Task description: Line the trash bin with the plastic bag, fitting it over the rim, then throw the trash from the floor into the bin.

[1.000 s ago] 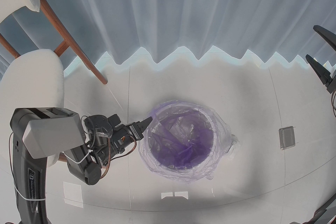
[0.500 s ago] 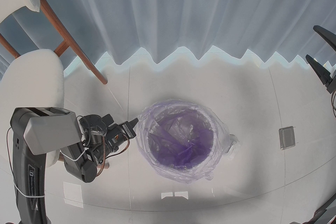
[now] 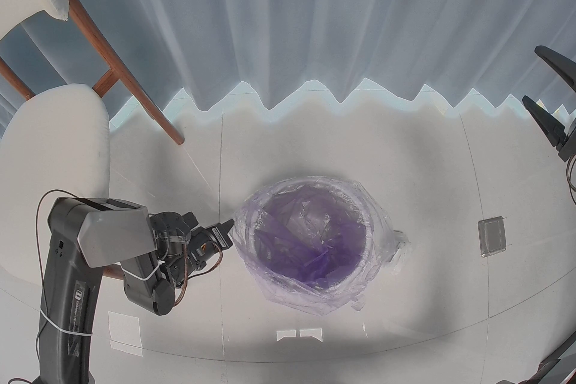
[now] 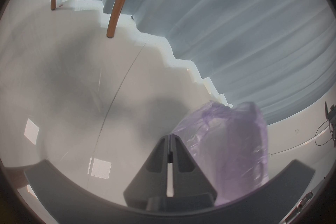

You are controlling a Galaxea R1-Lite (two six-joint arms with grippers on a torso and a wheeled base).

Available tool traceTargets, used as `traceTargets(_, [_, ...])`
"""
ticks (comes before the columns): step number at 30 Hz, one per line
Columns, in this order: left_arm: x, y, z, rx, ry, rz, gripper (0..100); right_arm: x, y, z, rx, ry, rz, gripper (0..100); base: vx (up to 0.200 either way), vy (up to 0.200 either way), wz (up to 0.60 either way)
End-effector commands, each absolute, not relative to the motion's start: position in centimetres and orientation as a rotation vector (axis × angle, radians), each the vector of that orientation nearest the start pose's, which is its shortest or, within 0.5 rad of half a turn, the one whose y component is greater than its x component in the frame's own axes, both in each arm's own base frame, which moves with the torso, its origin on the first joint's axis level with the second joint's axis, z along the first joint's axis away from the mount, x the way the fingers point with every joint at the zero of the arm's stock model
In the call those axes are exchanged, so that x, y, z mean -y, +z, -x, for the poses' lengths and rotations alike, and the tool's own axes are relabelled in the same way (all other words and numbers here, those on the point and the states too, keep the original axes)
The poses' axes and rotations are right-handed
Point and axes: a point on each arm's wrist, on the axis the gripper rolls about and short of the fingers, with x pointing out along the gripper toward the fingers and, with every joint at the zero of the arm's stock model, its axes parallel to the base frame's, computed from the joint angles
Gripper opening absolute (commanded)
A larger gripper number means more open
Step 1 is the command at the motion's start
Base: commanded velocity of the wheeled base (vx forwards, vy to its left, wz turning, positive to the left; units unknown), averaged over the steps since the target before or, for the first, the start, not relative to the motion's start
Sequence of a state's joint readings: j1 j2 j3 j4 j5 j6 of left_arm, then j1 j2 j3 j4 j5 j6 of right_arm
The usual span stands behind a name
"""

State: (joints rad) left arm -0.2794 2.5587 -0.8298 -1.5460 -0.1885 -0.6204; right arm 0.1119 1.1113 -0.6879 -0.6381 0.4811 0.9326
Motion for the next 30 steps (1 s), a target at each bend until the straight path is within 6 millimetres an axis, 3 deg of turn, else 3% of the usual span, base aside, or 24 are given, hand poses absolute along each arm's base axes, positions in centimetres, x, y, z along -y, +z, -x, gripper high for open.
traceTargets(1, [11.4, -6.9, -38.4, -0.374, -0.372, 0.594, 0, -2.8, 28.5, -15.5, -0.088, 0.640, -0.862, 100, 0.000, 0.000, 0.00])
traceTargets(7, [11.6, -8.7, -38.5, -0.401, -0.366, 0.593, 0, -2.8, 28.5, -15.6, -0.090, 0.639, -0.864, 100, 0.000, 0.000, 0.00])
traceTargets(19, [11.7, -8.6, -37.9, -0.419, -0.371, 0.588, 0, -2.8, 28.3, -15.8, -0.096, 0.634, -0.864, 100, 0.000, 0.000, 0.00])
traceTargets(20, [11.7, -8.5, -37.9, -0.415, -0.366, 0.588, 100, -2.8, 28.3, -15.8, -0.094, 0.635, -0.864, 100, 0.000, 0.000, 0.00])
traceTargets(23, [11.6, -7.7, -37.9, -0.399, -0.355, 0.591, 100, -2.8, 28.2, -15.8, -0.099, 0.633, -0.865, 100, 0.000, 0.000, 0.00])
traceTargets(29, [11.0, -5.3, -35.0, -0.436, -0.321, 0.565, 100, -2.8, 28.1, -15.9, -0.101, 0.634, -0.865, 100, 0.000, 0.000, 0.00])
traceTargets(30, [10.6, -3.9, -33.9, -0.442, -0.325, 0.567, 100, -2.8, 28.1, -15.9, -0.102, 0.633, -0.865, 100, 0.000, 0.000, 0.00])
